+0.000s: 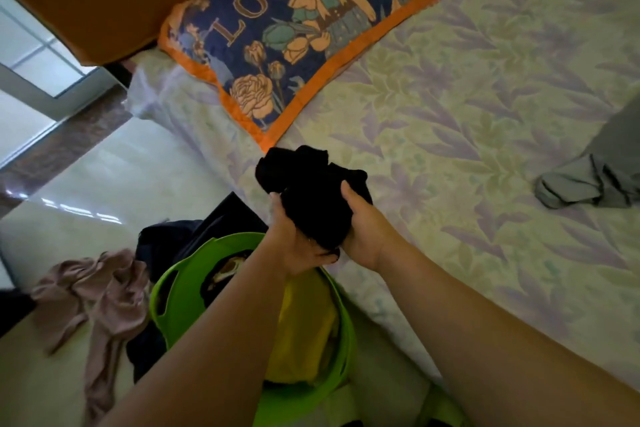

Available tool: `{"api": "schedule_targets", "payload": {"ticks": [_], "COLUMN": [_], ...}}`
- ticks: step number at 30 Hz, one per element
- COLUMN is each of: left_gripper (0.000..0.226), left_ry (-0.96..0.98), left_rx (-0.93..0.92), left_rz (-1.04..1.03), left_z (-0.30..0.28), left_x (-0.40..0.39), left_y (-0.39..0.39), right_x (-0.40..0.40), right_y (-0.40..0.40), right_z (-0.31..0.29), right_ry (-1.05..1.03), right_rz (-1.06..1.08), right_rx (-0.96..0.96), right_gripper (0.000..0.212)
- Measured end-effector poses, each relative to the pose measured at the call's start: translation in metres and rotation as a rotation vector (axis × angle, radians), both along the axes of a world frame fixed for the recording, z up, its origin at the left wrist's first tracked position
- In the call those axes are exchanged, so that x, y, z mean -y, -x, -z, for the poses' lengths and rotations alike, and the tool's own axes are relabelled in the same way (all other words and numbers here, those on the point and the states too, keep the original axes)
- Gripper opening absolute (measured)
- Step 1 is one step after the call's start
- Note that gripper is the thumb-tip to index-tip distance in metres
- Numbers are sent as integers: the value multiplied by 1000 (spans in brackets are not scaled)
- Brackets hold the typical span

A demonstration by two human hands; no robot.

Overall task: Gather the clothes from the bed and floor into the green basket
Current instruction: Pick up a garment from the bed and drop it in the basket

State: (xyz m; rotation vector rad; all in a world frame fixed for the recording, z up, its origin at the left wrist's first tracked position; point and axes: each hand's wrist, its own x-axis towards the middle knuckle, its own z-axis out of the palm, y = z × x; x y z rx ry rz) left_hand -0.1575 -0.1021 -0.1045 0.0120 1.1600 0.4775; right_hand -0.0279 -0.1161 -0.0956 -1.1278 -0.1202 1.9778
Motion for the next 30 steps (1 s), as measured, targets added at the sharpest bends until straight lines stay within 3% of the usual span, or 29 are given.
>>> {"api": "schedule_targets", "payload": {"ticks": [1,3,5,8,10,13,14,16,18,20,25,28,30], "left_gripper": [107,106,99,61,40,24,24,26,29,33,40,29,39], "left_ry": [-36,-147,-221,-170,-114,-72,-51,-19,8,39,123,185,186], "left_rx": [35,88,68,-78,-202,-316,-338,-360,-353,-383,-595,-785,-839], "left_rz": [-69,-152,-152,-148,-147,-83,-50,30,53,35,-67,45,112], "left_z": [4,11,12,5,2,-3,-2,1,11,27,67,83,92], "left_x": [1,6,14,25,31,39,44,54,67,81,114,129,133], "left_y": [11,33,53,72,83,101,111,124,137,150,182,188,187], "right_x": [3,8,13,18,19,20,21,23,28,33,53,64,68], "right_y": [8,19,28,43,52,67,76,90,109,130,184,198,199], "right_z": [-1,4,8,15,20,35,40,48,53,59,93,110,112], "right_ry": [-11,7,6,-33,-52,23,50,37,-35,-94,-115,-39,39], "right_rz": [-52,-167,-417,-725,-747,-634,-579,-482,-427,-435,-711,-717,-723], "right_rx": [70,239,469,687,637,429,364,324,389,480,663,698,756], "right_gripper": [34,40,41,46,53,92,91,64,42,40,52,66,69]}}
